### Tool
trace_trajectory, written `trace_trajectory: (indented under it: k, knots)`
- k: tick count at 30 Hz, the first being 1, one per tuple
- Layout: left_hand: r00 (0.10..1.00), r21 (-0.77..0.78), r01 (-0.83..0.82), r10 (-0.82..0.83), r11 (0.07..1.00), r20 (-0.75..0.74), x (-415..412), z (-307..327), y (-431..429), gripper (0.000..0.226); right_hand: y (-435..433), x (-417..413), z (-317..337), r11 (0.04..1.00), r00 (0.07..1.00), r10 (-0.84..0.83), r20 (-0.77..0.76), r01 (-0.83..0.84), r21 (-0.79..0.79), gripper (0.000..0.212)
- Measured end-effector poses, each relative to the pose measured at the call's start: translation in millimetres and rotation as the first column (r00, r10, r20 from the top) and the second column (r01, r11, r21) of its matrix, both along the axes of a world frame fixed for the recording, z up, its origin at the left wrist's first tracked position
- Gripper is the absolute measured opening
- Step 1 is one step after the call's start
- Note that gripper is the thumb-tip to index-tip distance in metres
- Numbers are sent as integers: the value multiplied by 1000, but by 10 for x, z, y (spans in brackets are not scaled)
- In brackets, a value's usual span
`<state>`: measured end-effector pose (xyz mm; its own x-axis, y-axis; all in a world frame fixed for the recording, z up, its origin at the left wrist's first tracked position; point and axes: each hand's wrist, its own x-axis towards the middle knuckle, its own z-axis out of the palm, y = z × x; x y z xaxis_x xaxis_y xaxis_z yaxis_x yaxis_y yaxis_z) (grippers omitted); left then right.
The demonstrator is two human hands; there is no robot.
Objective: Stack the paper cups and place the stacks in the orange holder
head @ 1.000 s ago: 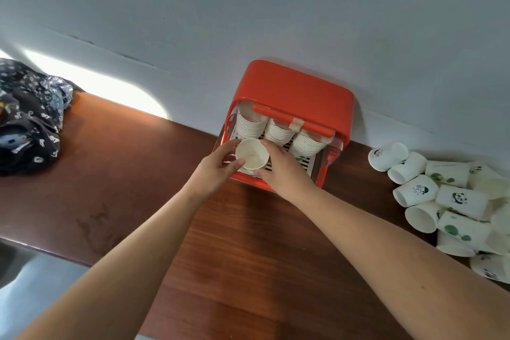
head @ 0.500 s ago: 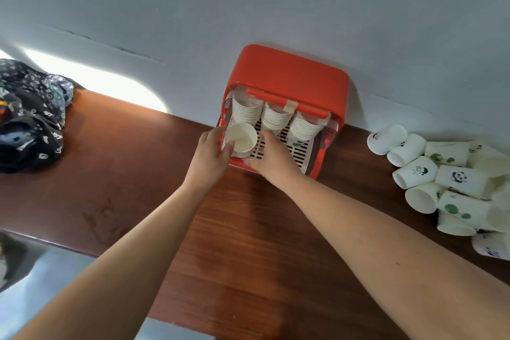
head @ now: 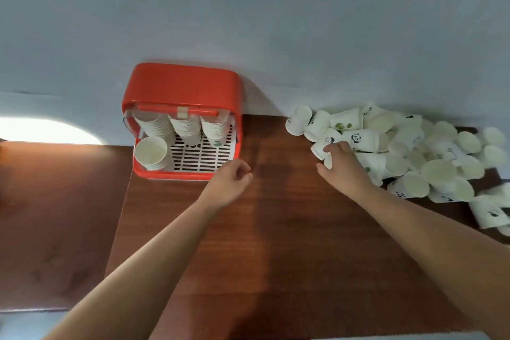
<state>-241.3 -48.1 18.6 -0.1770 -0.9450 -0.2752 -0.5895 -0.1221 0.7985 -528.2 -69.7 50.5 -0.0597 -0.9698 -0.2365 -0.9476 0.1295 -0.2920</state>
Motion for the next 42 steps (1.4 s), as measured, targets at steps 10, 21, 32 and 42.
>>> trace_trajectory:
  k: [10, 21, 32, 42]
  knots:
    - [990, 41, 135, -137, 990, 33, -2014, -100, -782, 54, -153, -1398, -192, 997, 998, 36, -44, -39, -71, 75]
    - [935, 26, -24, 13, 999, 355, -2847, -581, -932, 63, -221, -1934, -581, 976, 976, 212, -43, -214, -31, 77]
    - [959, 217, -122, 59, 968, 277, -2699, -660, -1155, 53, -380, -1945, -517, 973, 970, 228, 86, -229, 4, 78]
    - [865, 313, -365, 444, 877, -235, -1902, -338, -617, 63, -380, -1508, -71, 967, 943, 252, 218, -238, -88, 74]
